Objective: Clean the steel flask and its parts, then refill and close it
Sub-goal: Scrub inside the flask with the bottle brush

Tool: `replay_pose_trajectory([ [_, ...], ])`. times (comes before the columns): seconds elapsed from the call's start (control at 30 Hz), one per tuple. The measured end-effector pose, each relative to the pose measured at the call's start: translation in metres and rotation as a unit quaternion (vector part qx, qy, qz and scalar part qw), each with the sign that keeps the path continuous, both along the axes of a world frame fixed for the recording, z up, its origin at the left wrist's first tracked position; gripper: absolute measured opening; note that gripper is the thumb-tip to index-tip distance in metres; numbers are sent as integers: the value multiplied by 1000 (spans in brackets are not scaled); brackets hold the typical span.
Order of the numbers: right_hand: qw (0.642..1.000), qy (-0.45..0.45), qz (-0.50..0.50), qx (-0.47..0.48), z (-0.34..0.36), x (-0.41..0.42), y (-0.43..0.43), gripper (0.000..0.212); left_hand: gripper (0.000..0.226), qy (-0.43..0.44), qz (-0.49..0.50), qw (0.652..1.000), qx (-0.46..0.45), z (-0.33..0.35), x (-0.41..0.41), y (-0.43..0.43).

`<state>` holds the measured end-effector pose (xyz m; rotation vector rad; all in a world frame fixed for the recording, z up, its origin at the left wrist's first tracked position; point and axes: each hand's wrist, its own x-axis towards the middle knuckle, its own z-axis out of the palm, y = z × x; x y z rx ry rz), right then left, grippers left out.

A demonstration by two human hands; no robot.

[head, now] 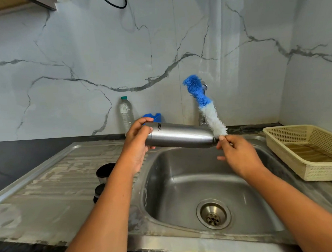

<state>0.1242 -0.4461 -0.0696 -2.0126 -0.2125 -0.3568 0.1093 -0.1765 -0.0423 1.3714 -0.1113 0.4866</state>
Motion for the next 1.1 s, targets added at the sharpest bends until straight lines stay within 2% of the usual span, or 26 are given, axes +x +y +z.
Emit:
replay_pose_trajectory([
  [0.13, 1000, 0, -2, -17, -2, 1, 1, 30, 31, 9, -11, 1000, -18, -2, 2, -3],
  [0.23, 999, -11, -2, -37, 0, -3, 2, 30, 39, 50, -10, 996, -77, -4, 4, -4],
  [0.33, 999, -24, 1, -39, -2, -4, 4, 31, 22, 70, -26, 990, -123, -5, 5, -6],
  [0.37, 999, -33, -1, -41, -2, -5, 5, 31, 23, 74, -30, 988, -134, -4, 5, -7],
  [0.43, 998, -46, -5, -47, -2, -5, 6, 31, 42, 93, -27, 985, -144, -5, 6, -8],
  [0.5, 997, -57, -3, -50, -2, -5, 8, 31, 62, 120, -15, 987, -107, -8, 8, -9],
  [0.57, 996, -67, -2, -57, -2, -6, 9, 30, 71, 153, 10, 987, -38, -13, 9, -10],
  [0.63, 996, -65, -7, -58, -2, -4, 9, 30, 67, 159, 42, 986, -9, -15, 12, -10],
  [0.73, 997, -53, -8, -56, -3, -3, 11, 30, 52, 154, 93, 984, -18, -12, 15, -8],
  [0.83, 997, -54, 16, -60, -4, -6, 17, 32, 48, 155, 110, 979, -75, -11, 15, 0],
  [0.93, 992, -31, 56, -110, -4, -16, 23, 34, 53, 143, 111, 970, -163, -7, 18, 8],
  [1.1, 973, -5, 175, -149, -11, -29, 39, 35, 41, 119, 73, 947, -288, 2, 11, 13],
])
